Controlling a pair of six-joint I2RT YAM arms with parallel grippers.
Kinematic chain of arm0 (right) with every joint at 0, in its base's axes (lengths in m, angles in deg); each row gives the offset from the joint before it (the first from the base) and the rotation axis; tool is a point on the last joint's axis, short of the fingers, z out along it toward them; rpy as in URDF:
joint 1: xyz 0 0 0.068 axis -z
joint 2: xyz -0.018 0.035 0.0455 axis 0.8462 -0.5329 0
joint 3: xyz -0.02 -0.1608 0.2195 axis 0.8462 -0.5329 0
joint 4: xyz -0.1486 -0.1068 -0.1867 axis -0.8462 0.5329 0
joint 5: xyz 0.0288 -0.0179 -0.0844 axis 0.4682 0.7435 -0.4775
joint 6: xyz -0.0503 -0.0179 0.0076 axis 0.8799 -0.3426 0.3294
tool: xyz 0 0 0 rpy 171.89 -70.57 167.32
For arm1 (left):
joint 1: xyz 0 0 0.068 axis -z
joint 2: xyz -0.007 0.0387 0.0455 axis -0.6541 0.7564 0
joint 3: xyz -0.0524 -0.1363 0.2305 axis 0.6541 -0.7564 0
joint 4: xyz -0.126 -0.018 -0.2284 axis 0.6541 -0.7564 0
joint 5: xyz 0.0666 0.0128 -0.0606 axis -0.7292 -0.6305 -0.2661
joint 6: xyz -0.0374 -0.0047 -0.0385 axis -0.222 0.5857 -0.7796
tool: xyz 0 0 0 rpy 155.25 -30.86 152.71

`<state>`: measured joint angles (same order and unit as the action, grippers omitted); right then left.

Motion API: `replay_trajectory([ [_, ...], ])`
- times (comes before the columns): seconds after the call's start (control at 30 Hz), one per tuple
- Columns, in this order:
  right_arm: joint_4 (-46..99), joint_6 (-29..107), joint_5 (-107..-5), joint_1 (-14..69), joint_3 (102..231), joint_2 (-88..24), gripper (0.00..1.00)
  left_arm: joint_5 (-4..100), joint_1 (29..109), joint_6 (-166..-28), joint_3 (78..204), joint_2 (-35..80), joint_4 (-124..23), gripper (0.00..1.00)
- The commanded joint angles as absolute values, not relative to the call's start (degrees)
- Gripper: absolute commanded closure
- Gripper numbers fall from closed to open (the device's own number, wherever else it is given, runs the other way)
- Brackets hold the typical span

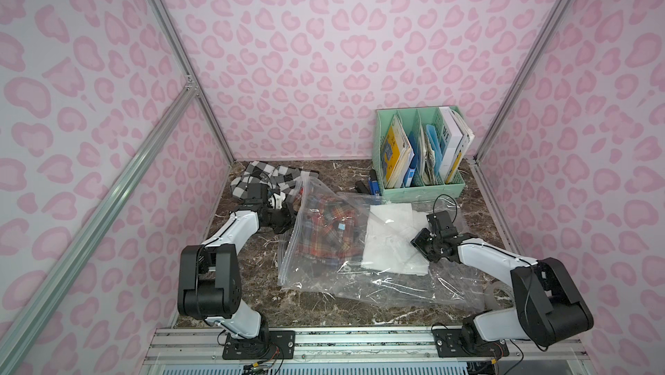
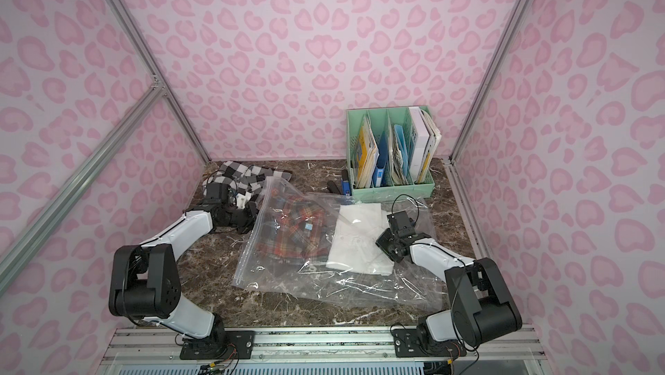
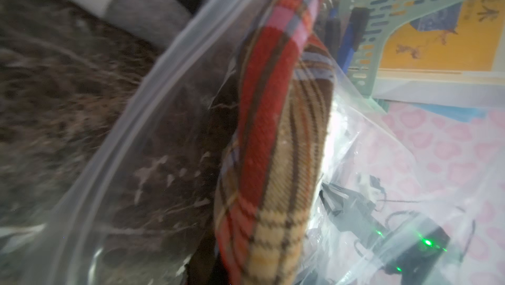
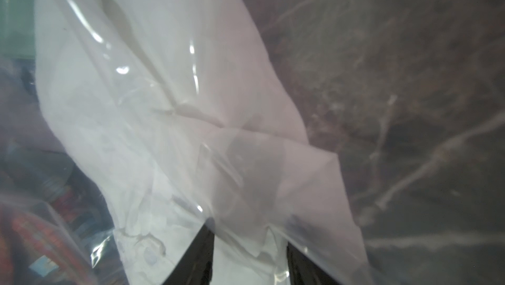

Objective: Take the shirt out of the vacuum bag
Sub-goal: Take out the shirt from the vacuum bag.

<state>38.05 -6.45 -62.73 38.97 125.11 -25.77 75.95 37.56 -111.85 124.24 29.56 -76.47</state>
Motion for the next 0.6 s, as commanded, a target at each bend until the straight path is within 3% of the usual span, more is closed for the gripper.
replay_trajectory([
  [0.0,47.25,-7.12,-65.29,39.07,124.42,-26.43,0.55,75.18,34.24,-109.03,122.65,28.07,-79.15,0.95],
  [0.27,48.26,-6.45,-65.69,39.25,126.23,-27.41,0.55,70.71,27.65,-109.50,119.65,21.23,-81.32,0.96],
  [0.57,49.43,-4.38,-64.82,42.61,127.58,-27.07,0.54,65.74,14.29,-114.04,113.37,16.43,-78.51,0.96],
])
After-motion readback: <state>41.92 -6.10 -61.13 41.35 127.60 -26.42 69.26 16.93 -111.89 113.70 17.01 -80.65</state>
